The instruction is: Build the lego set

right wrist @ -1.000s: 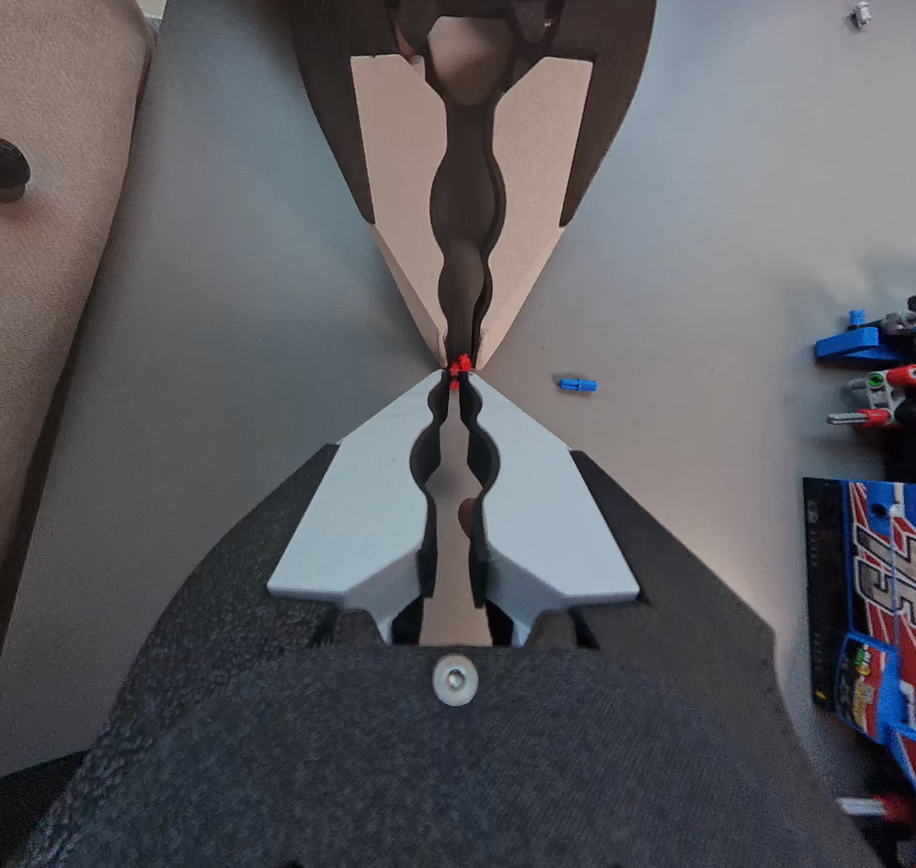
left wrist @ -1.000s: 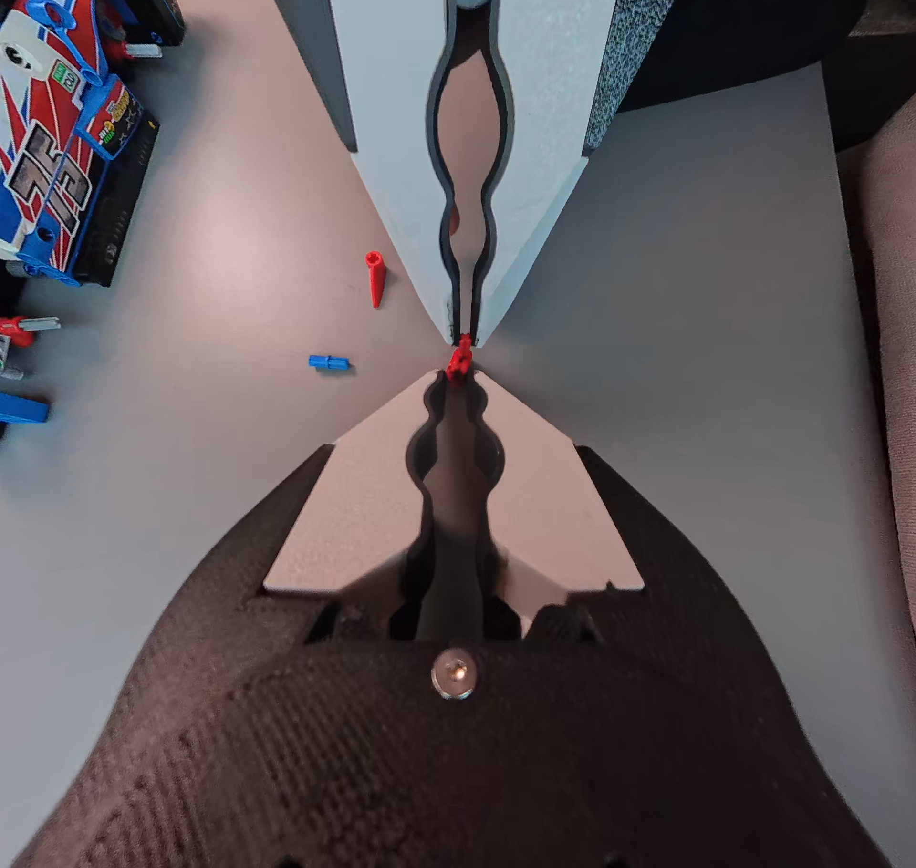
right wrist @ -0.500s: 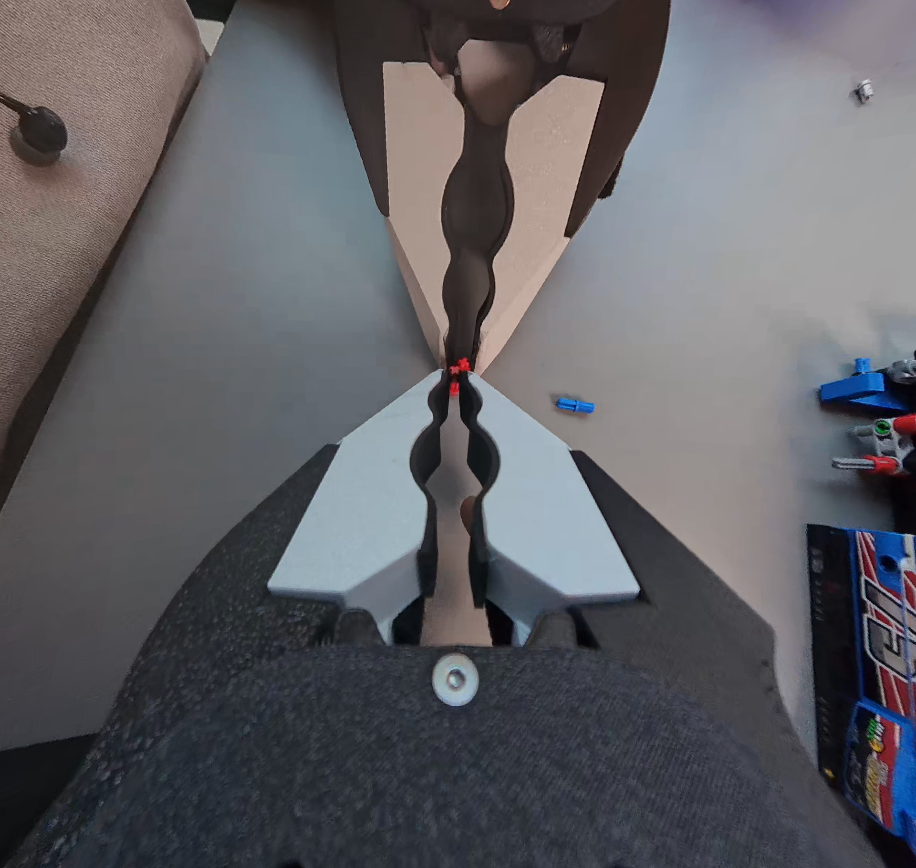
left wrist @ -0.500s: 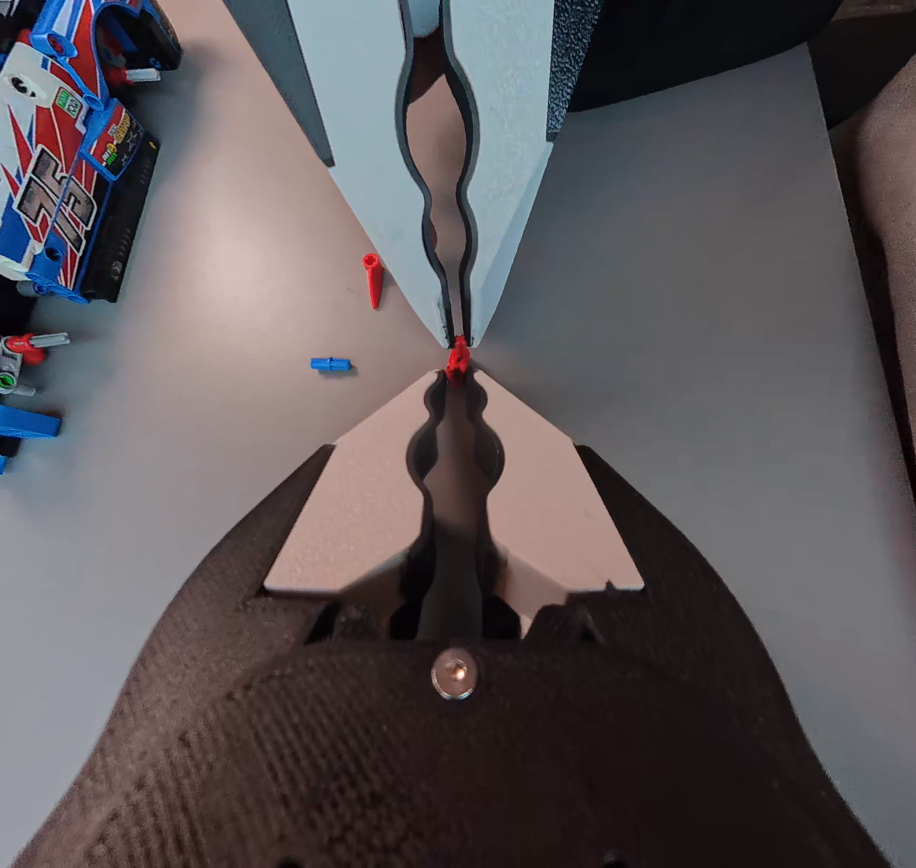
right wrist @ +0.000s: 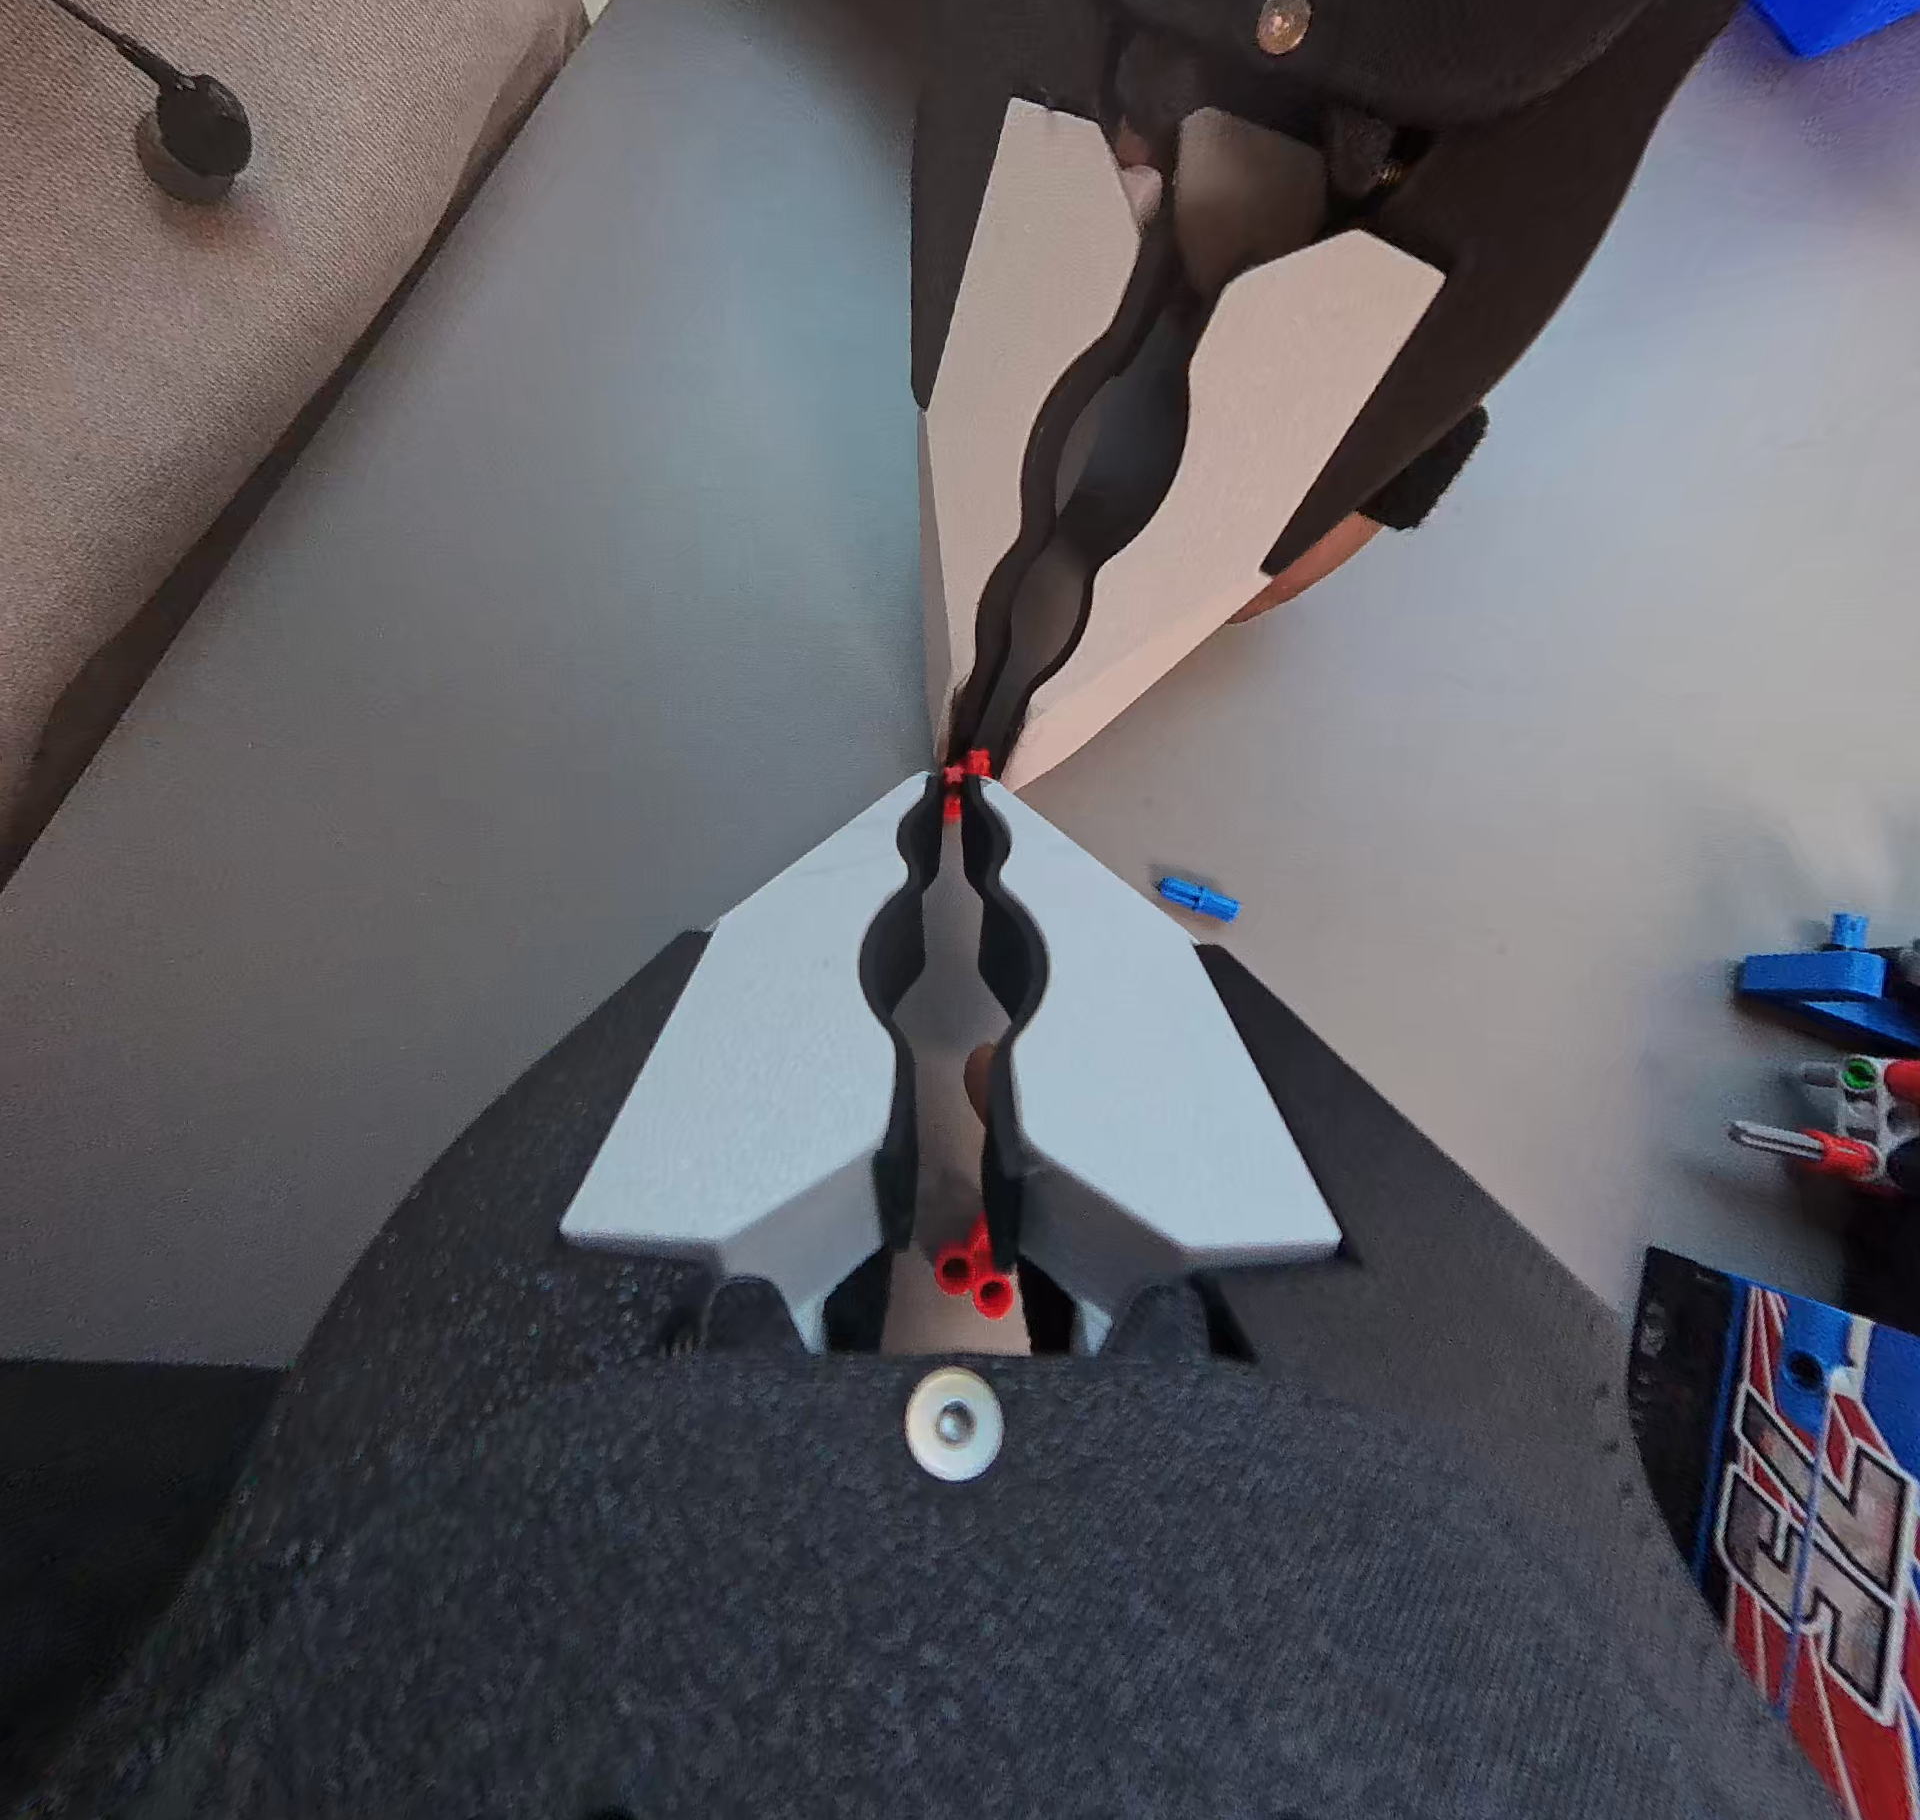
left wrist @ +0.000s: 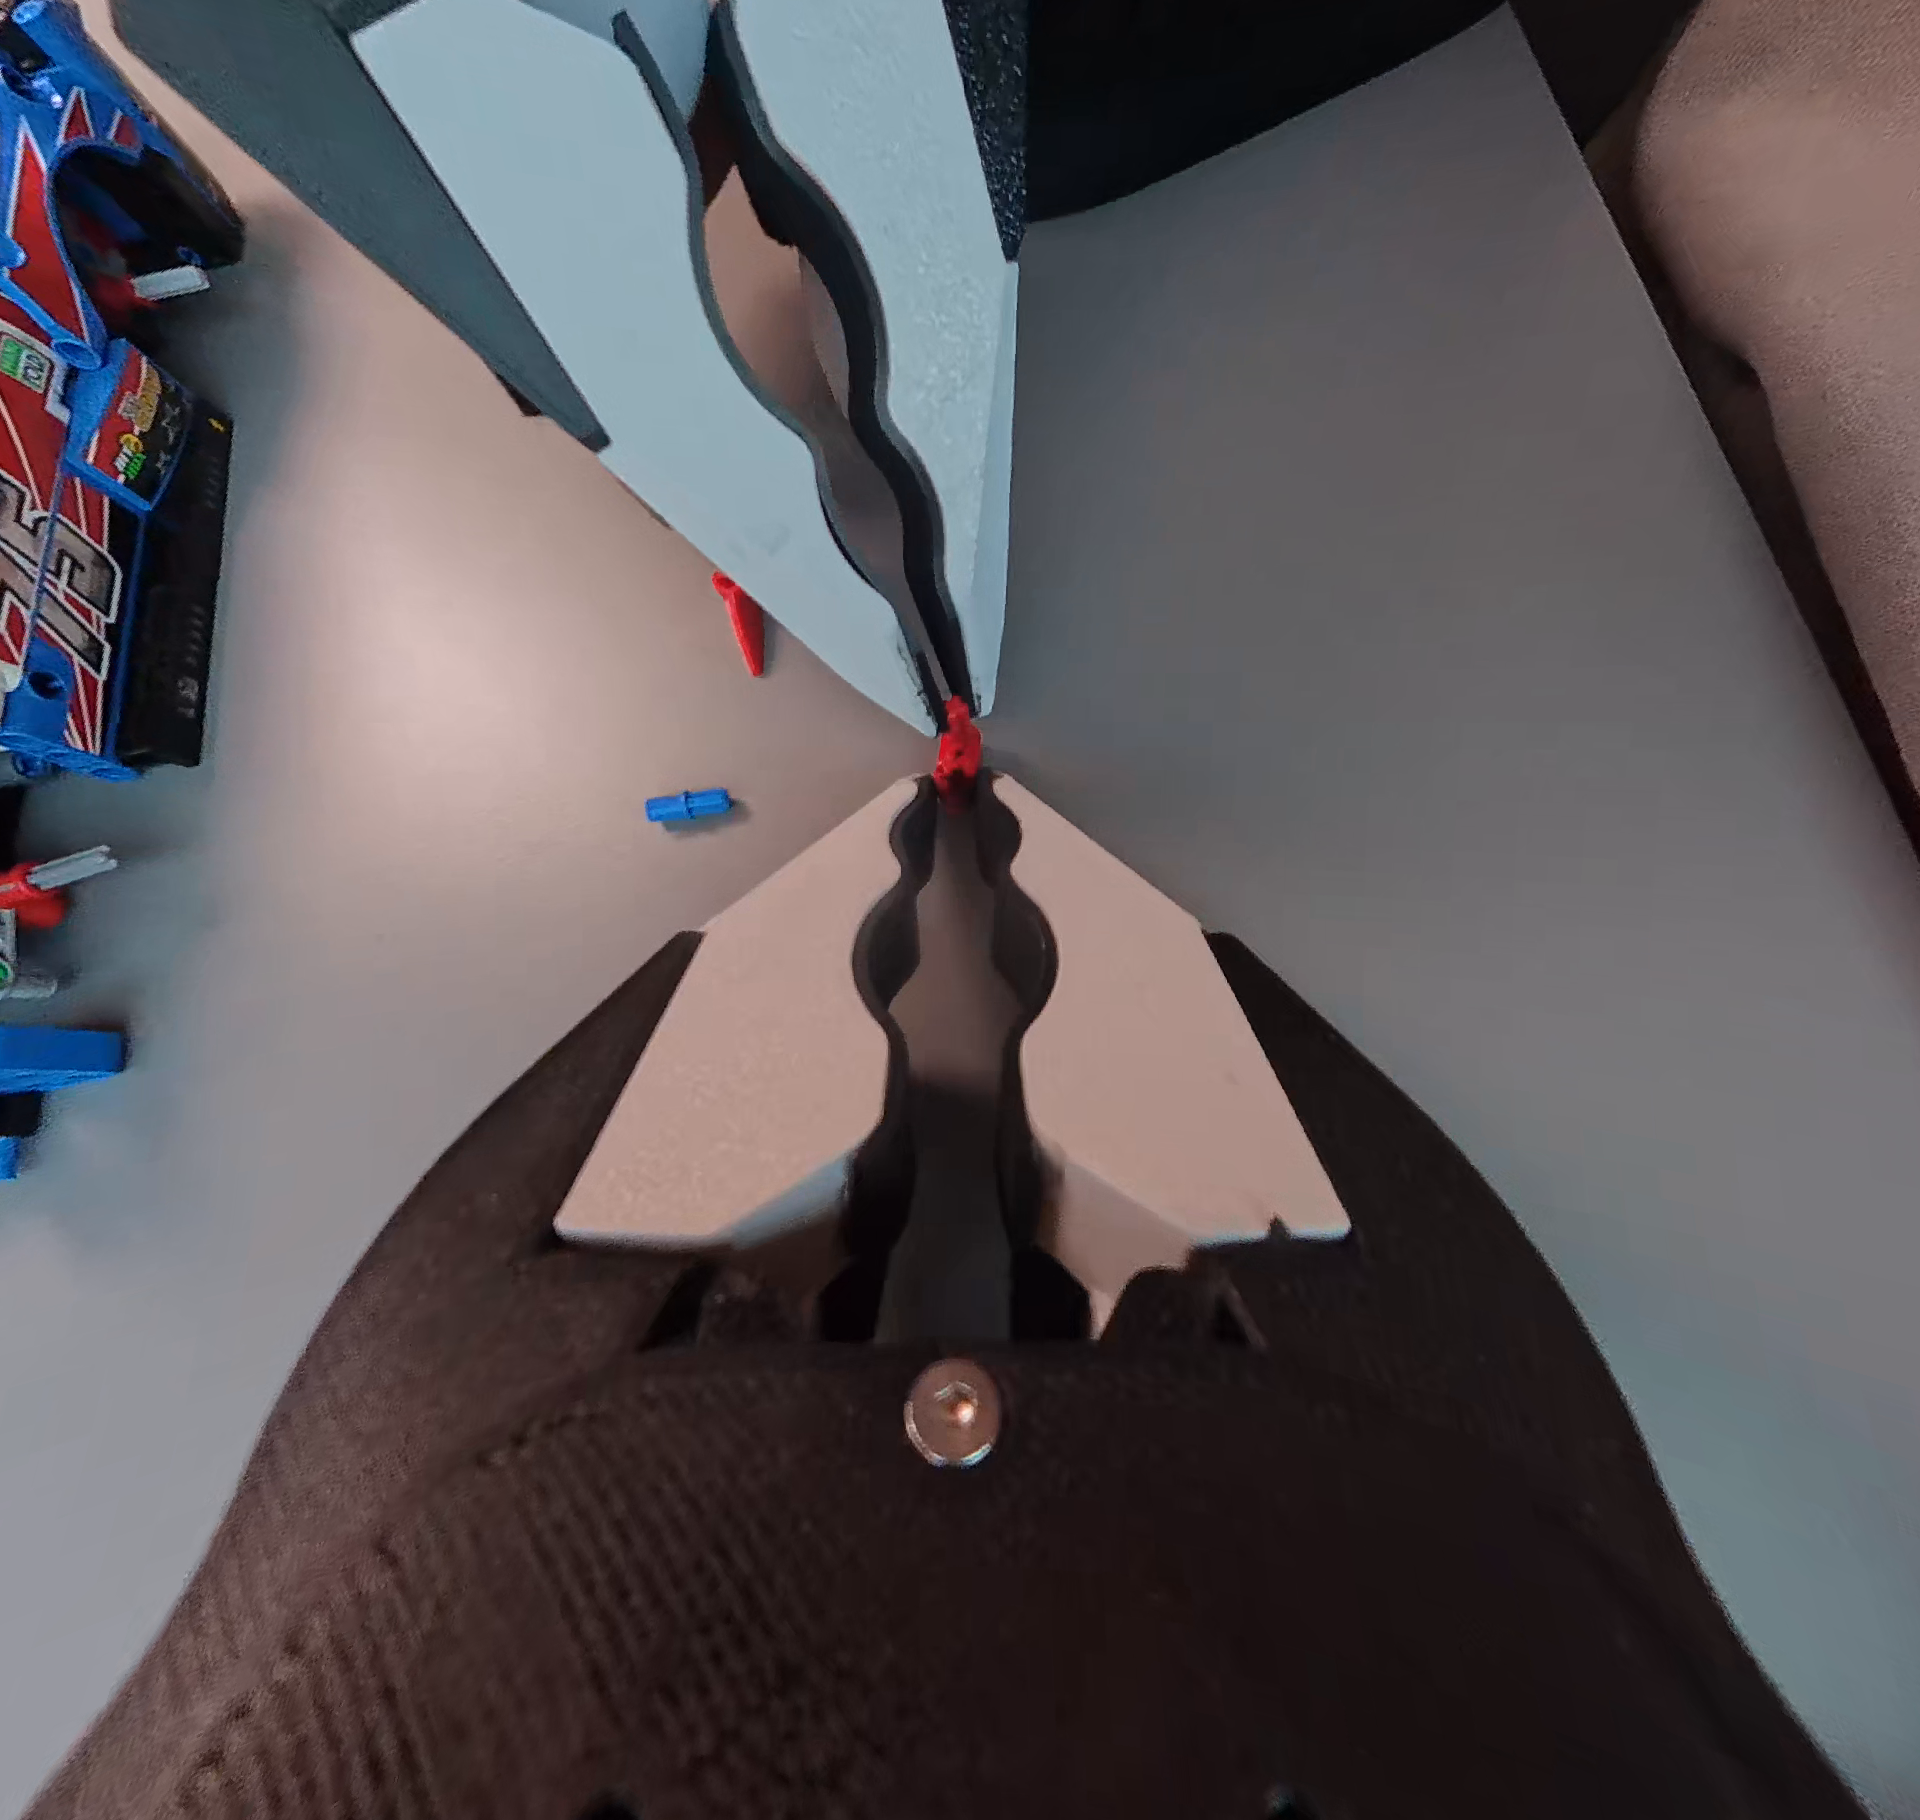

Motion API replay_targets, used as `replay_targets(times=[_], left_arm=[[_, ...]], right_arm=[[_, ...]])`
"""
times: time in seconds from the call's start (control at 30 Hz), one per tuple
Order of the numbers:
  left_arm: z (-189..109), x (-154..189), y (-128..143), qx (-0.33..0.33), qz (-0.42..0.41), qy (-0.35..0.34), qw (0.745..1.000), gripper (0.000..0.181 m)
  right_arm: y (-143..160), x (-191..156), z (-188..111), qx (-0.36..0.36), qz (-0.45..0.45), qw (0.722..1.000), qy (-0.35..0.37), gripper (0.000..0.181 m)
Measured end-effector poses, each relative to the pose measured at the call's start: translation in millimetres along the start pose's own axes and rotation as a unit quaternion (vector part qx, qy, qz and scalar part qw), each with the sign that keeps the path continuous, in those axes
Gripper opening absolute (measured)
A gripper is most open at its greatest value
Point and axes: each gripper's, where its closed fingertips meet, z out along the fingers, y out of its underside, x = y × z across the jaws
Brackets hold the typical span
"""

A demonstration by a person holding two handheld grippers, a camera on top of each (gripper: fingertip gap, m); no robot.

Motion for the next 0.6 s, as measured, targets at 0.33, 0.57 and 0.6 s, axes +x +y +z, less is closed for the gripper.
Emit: replay_targets(times=[0.33,0.57,0.6], left_arm=[[0.7,-0.4,-0.5,-0.001,-0.023,0.008,1.000,0.006],[0.6,-0.4,-0.1,-0.002,-0.019,-0.003,1.000,0.006],[0.6,-0.4,-0.1,-0.002,-0.020,-0.004,1.000,0.006]], right_arm=[[0.1,-1.5,2.8,-0.084,0.002,0.996,-0.004,0.002],[1.2,-1.1,2.2,-0.082,0.036,0.996,-0.017,0.002],[1.1,-1.0,2.0,-0.072,0.043,0.996,-0.015,0.002]])
